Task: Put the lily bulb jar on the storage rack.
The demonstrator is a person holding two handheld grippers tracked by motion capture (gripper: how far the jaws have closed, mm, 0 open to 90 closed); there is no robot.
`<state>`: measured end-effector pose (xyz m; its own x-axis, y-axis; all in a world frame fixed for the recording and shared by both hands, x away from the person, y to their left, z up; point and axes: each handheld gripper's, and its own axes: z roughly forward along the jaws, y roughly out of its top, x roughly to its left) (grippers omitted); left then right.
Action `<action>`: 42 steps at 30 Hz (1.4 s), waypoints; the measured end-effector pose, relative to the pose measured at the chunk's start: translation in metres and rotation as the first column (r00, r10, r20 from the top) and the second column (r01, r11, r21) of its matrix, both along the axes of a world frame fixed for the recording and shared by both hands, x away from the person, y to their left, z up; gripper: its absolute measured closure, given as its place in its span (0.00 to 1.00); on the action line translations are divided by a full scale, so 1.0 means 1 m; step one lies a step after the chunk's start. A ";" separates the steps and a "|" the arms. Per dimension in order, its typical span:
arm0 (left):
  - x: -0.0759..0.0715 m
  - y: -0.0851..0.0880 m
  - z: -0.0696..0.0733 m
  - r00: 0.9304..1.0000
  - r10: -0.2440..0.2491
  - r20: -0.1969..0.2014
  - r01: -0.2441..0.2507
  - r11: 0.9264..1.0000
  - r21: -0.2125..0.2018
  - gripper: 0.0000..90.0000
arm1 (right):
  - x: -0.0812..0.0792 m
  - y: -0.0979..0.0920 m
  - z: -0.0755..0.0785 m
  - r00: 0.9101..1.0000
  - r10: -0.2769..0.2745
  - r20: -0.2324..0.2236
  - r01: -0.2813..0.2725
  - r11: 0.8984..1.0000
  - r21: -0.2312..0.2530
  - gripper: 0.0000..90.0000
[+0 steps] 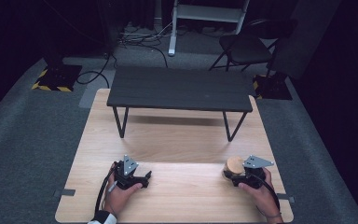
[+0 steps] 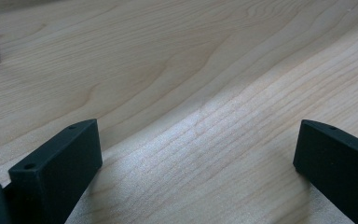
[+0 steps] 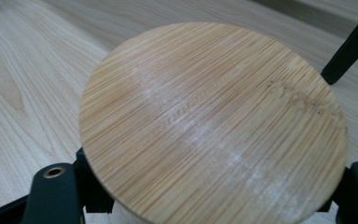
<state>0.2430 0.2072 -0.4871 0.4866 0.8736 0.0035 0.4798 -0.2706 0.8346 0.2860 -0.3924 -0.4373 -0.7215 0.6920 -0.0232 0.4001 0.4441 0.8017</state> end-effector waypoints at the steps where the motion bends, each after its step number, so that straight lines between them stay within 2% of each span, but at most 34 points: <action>1: 0.000 0.000 0.000 1.000 0.000 0.000 0.000 1.000 0.000 0.01 | 0.000 0.000 0.000 1.000 -0.001 -0.001 0.001 1.000 -0.001 0.28; 6: 0.000 0.000 0.000 1.000 0.000 0.000 0.000 1.000 0.000 0.01 | -0.001 0.004 0.006 1.000 -0.013 0.000 0.013 1.000 -0.024 0.28; 8: 0.000 0.000 0.000 1.000 0.000 0.000 0.000 1.000 0.000 0.01 | -0.002 0.002 0.008 1.000 -0.012 0.004 0.012 1.000 -0.004 0.28; 11: 0.000 0.000 0.000 1.000 0.000 0.000 0.000 1.000 -0.001 0.01 | -0.005 0.004 0.018 1.000 -0.016 0.025 0.016 1.000 -0.004 0.28; 16: 0.000 0.000 0.000 1.000 0.000 0.000 0.000 1.000 -0.001 0.01 | 0.000 0.006 0.044 1.000 0.003 0.027 -0.003 1.000 0.008 0.28; 18: 0.000 0.000 0.000 1.000 0.000 0.000 0.000 1.000 0.000 0.01 | 0.003 0.009 0.055 1.000 0.010 0.030 -0.010 1.000 -0.004 0.28; 21: 0.000 0.000 0.000 1.000 0.000 0.000 0.000 1.000 0.000 0.01 | 0.009 0.013 0.074 0.999 0.027 0.028 -0.027 0.999 -0.018 0.28; 27: 0.000 0.000 0.000 1.000 0.001 0.000 -0.001 1.000 -0.001 0.01 | 0.023 0.019 0.110 0.998 0.058 0.027 -0.057 0.998 -0.014 0.28; 32: 0.000 0.000 0.000 1.000 0.001 0.000 -0.001 1.000 -0.001 0.01 | 0.034 0.026 0.136 0.998 0.062 0.024 -0.062 0.998 -0.009 0.28; 42: 0.000 0.000 0.000 1.000 0.002 0.000 -0.002 1.000 -0.002 0.01 | 0.052 0.038 0.171 0.998 0.060 0.029 -0.060 0.998 -0.007 0.28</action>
